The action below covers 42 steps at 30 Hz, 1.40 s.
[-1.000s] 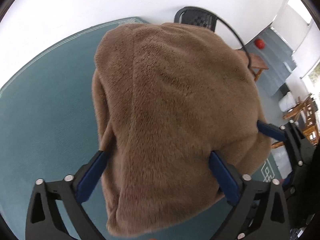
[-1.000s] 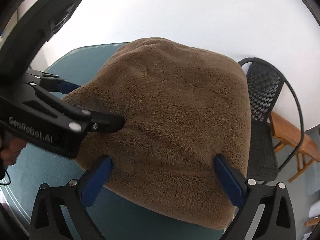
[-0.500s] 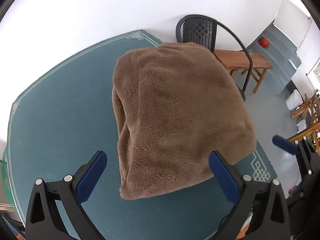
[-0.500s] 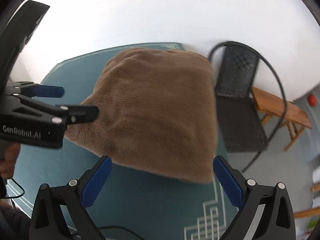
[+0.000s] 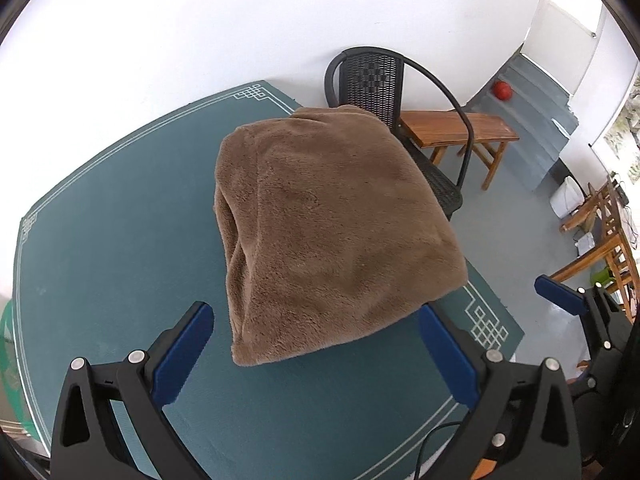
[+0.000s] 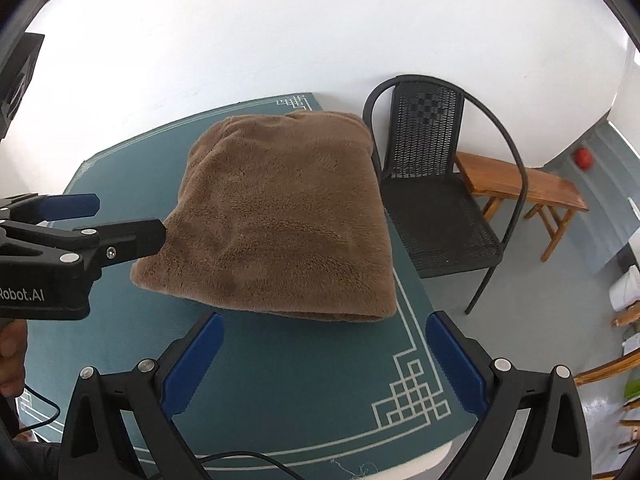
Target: Fold clothes
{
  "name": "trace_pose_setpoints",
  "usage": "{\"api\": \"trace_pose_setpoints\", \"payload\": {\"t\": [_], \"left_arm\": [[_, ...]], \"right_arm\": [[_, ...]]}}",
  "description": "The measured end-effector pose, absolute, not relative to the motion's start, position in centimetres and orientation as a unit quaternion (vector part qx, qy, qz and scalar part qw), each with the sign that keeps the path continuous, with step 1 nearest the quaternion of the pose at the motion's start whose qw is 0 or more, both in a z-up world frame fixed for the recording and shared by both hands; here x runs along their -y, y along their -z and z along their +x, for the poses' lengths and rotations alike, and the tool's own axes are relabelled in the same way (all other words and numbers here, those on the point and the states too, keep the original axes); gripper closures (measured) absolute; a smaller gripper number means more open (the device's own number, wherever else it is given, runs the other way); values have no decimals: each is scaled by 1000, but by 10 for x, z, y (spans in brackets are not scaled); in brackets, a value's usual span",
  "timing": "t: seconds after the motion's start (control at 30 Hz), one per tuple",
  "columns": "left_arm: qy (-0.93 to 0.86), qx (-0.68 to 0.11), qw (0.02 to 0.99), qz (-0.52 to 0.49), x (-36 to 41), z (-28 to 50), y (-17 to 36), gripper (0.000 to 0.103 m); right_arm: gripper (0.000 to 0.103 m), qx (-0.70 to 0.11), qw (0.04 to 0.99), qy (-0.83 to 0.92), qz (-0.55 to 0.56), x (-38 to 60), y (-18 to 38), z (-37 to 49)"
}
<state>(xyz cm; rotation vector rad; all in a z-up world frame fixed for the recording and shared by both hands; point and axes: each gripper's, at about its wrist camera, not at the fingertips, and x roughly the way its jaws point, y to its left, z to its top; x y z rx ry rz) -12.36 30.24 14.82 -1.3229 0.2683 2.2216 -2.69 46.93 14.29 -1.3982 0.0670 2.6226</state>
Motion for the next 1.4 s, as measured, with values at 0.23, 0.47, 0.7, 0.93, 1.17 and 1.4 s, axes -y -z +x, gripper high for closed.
{"api": "trace_pose_setpoints", "payload": {"t": [0.23, 0.47, 0.7, 0.93, 1.17, 1.4], "left_arm": [[-823, -109, 275, -486, -308, -114, -152, 1], [-828, -115, 271, -477, -324, -118, -155, 1], [-836, -112, 260, -470, -336, -122, -159, 1], [-841, -104, 249, -469, -343, -128, -160, 1], [-849, -110, 241, -458, -350, -127, -159, 1], [-842, -117, 217, -481, -351, -132, -146, 1]], "right_arm": [[1, -20, 91, -881, -464, -480, -146, -23], [1, -16, 99, -887, -450, -491, -154, -26], [1, -8, 93, -892, -442, -497, -158, -35], [1, -2, 81, -896, -437, -505, -158, -43], [1, -1, 65, -897, -438, -513, -151, -54], [1, -6, 45, -890, -454, -514, -134, -62]]}}
